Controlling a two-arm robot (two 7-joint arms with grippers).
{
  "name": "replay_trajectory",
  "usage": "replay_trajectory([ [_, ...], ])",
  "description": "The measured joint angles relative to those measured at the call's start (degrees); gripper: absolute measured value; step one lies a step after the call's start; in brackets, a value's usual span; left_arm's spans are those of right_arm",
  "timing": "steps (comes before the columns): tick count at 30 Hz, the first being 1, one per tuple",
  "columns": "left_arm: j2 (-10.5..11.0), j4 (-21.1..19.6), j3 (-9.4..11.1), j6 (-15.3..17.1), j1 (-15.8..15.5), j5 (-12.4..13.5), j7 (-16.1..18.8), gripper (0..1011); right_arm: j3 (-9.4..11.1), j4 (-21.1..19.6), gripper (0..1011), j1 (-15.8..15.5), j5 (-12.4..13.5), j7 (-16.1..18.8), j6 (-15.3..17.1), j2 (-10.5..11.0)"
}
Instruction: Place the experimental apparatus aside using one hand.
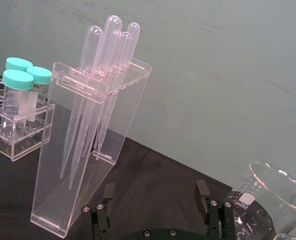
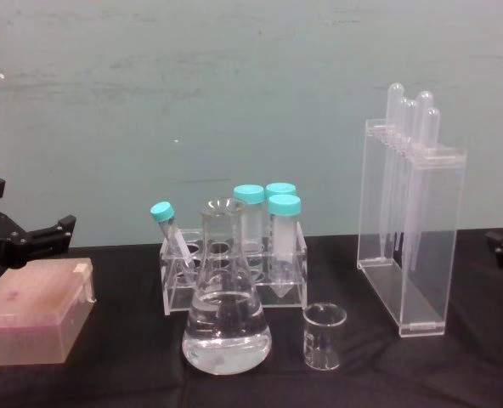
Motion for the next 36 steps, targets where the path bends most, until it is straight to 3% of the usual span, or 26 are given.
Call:
replay_trajectory([
  [17,0.0,0.0,0.0,0.0,0.0,0.0,0.0,1000,0.48,-0.21,1002,-0.13,-0.39,0.06,0.3,-0.26],
  [27,0.0,0.0,0.0,0.0,0.0,0.0,0.0,1000,2.97,-2.81,1002,-2.26,-0.95,-0.06,0.8,-0.58],
  [36,0.0,0.0,0.0,0.0,0.0,0.0,0.0,1000,5.64,-8.47,1000,-6.56,-1.13,-1.24,2.36,0.13],
])
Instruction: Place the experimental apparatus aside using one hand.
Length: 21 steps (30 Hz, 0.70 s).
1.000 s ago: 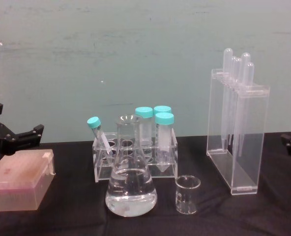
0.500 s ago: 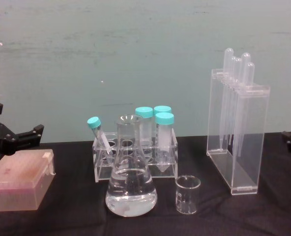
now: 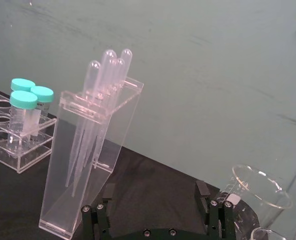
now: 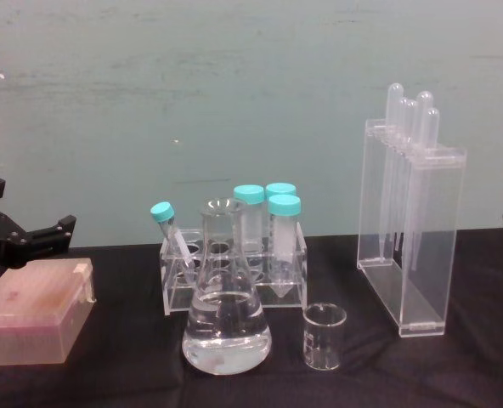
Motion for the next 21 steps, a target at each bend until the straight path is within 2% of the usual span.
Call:
replay_trajectory([
  [11,0.0,0.0,0.0,0.0,0.0,0.0,0.01,1000,2.55,-6.22,1002,-4.17,-0.8,-0.33,0.95,0.53],
  [21,0.0,0.0,0.0,0.0,0.0,0.0,0.01,1000,3.0,-9.13,1002,-5.18,-1.04,3.19,-0.15,-0.45],
])
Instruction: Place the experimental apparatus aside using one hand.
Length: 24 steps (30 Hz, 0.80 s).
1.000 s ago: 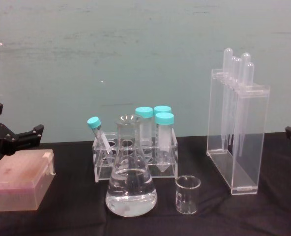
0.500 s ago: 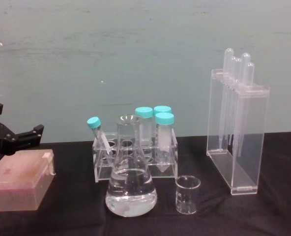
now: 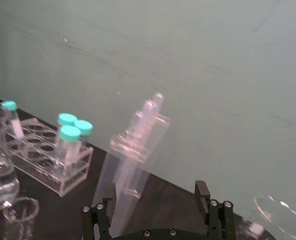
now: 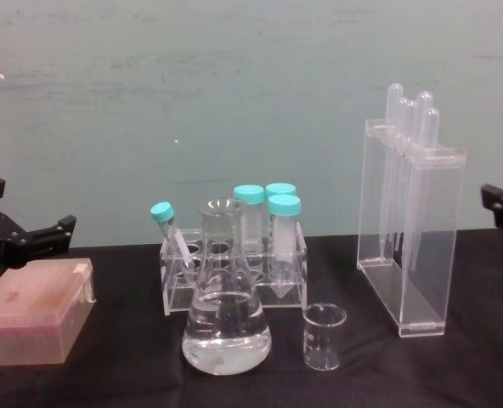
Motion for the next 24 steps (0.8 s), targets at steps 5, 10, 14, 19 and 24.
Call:
replay_trajectory([
  [5,0.0,0.0,0.0,0.0,0.0,0.0,0.0,1000,-0.42,0.0,1000,1.09,-0.59,1.59,-1.03,-1.2],
  [10,0.0,0.0,0.0,0.0,0.0,0.0,-0.01,1000,-0.75,0.47,1000,2.53,-1.5,2.71,-2.04,-2.85],
  [14,0.0,0.0,0.0,0.0,0.0,0.0,0.0,1000,-0.77,0.68,1002,3.13,-2.01,3.07,-2.36,-4.06],
  [19,0.0,0.0,0.0,0.0,0.0,0.0,0.0,1000,-0.42,1.1,1002,3.61,-1.77,3.59,-1.75,-6.03],
  [24,0.0,0.0,0.0,0.0,0.0,0.0,0.0,1000,0.12,1.78,1002,4.13,-1.11,3.66,-0.86,-8.05],
])
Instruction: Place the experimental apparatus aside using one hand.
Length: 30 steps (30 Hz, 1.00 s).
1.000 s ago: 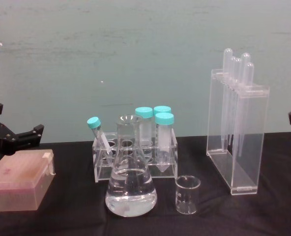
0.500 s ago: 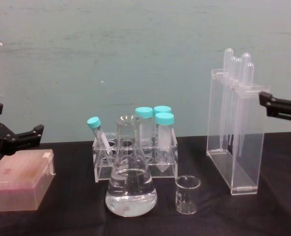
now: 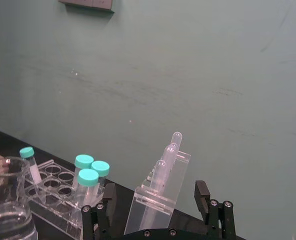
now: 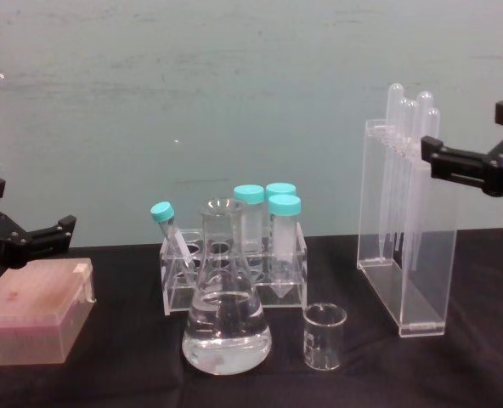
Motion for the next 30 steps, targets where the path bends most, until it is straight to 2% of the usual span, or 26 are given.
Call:
replay_trajectory([
  [11,0.0,0.0,0.0,0.0,0.0,0.0,0.0,1000,0.64,0.78,1002,0.6,-0.12,-1.07,1.75,-4.55],
  [21,0.0,0.0,0.0,0.0,0.0,0.0,0.0,1000,0.55,-0.24,1002,-0.13,-3.0,-3.98,5.0,-8.31],
  [30,0.0,0.0,0.0,0.0,0.0,0.0,0.01,1000,1.23,-0.49,1000,-0.68,-5.66,-6.01,5.52,-10.57],
])
